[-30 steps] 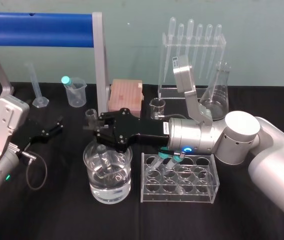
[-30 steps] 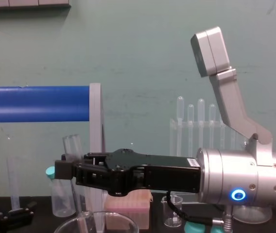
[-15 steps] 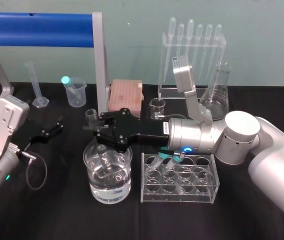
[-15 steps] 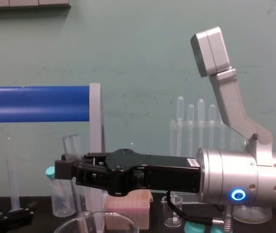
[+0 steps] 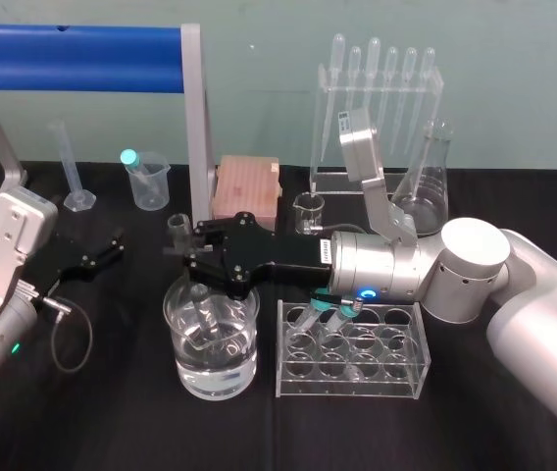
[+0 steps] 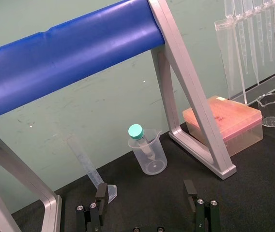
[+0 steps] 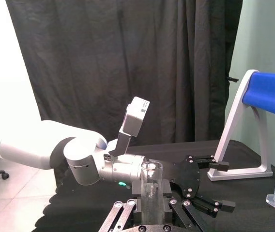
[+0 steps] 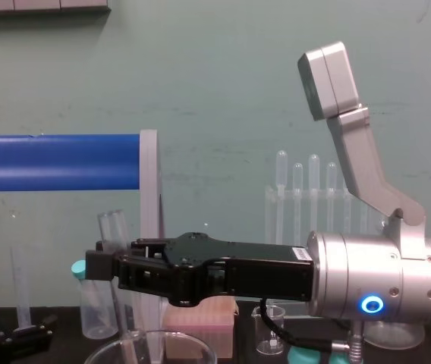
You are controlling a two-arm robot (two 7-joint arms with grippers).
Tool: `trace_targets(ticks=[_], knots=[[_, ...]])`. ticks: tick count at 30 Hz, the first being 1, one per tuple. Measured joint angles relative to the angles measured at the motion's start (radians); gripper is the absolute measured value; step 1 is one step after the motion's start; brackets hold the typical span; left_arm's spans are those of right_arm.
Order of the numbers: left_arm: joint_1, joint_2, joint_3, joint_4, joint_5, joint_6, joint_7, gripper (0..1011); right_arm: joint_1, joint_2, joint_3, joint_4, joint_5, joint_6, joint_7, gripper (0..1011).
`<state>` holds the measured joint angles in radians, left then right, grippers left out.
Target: Hold the test tube with one hand and immerse one end into the beaker, then return it to the test tube rack.
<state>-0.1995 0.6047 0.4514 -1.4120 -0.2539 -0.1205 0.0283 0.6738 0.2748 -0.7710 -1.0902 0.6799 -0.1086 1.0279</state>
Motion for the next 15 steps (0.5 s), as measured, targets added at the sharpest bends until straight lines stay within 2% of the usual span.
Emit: trace_targets(ticks=[15], knots=[[0.000,0.000,0.000,0.000,0.000,0.000,0.000,1000,0.000,0.000,0.000,0.000,0.000,0.000,0.000,225]])
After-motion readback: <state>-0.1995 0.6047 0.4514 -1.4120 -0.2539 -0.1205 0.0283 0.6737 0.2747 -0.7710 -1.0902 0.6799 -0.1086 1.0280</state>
